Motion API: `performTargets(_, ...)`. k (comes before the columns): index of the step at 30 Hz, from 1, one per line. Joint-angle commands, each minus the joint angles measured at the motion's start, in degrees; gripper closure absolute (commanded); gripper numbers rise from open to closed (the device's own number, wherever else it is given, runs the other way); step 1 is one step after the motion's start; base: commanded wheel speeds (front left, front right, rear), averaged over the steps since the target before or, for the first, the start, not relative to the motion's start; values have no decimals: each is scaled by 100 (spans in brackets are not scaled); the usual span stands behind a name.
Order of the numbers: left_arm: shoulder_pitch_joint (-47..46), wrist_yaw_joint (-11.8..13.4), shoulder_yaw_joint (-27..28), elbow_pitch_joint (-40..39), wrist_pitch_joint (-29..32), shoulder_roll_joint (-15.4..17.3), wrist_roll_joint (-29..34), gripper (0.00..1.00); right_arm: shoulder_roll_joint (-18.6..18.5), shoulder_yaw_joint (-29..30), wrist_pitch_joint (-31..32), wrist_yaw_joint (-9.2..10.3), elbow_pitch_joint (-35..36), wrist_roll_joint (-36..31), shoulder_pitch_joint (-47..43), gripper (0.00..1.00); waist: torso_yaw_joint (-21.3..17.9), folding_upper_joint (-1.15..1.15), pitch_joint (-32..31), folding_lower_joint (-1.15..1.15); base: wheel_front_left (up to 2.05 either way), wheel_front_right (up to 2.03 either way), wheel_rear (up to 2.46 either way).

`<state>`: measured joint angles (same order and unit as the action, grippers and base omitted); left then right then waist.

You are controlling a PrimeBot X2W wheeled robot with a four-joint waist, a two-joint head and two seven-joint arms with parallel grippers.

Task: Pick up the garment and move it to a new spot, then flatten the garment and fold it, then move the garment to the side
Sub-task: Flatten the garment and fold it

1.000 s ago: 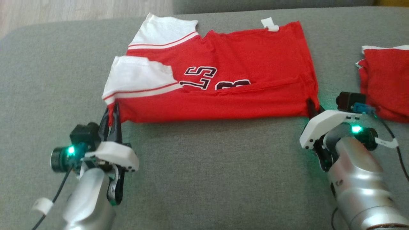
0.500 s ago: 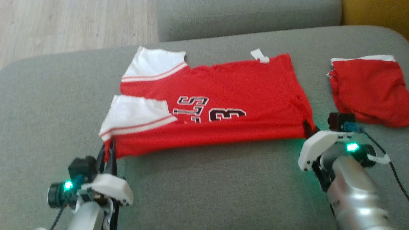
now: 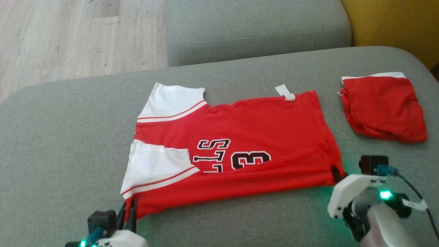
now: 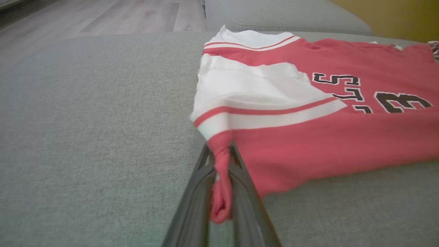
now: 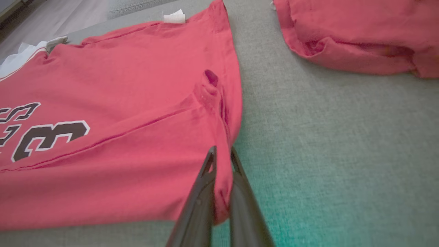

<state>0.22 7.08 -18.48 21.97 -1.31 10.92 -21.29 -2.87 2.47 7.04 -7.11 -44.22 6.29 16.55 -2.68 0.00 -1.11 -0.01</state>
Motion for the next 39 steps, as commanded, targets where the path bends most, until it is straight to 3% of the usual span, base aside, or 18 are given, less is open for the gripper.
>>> performTargets(1,-176,48,211,-227,13,162,-38,100,-1,-98,66,-37,336,66,28,100,-4,0,-4,1,0,0,0)
performTargets(4,-86,70,178,-323,132,174,-61,100,-1,-81,290,-37,807,177,-260,100,-27,0,8,1,0,0,0)
performTargets(5,-82,80,169,-347,154,172,-64,100,-1,-75,321,-37,972,167,-331,62,-34,0,18,1,0,0,0)
performTargets(6,-87,92,165,-365,169,167,-69,66,-1,-48,349,-37,1123,177,-395,11,-44,0,28,1,0,0,0)
performTargets(7,-103,107,164,-380,169,169,-63,26,-1,-19,377,-37,1263,189,-442,0,-58,0,41,1,0,0,0)
performTargets(8,-126,129,173,-395,150,174,-54,0,-1,-8,407,-37,1396,201,-472,0,-76,0,58,1,0,0,0)
performTargets(15,-441,189,340,-600,-313,229,-28,0,-1,180,146,-37,2089,473,-284,0,-235,0,322,1,0,0,0)
performTargets(21,-1378,0,512,-926,-582,607,99,0,-1,382,-273,-37,2533,458,461,0,-371,0,953,1,0,0,0)
performTargets(24,-2067,-249,494,-942,-294,867,131,0,-1,342,-313,-37,2653,398,838,0,-439,0,1317,1,0,0,0)
performTargets(30,-3560,-1080,287,-169,579,1455,115,0,0,224,-355,-37,2686,361,1513,0,-637,0,1932,1,0,0,0)
performTargets(35,-4404,-1362,57,605,1216,1740,7,0,0,70,-415,-37,2622,368,1845,0,-782,0,2265,1,0,0,0)
performTargets(39,-5035,-1441,-182,1254,1723,1888,-250,0,0,-41,-496,-37,2550,435,2073,0,-893,0,2491,1,0,0,0)
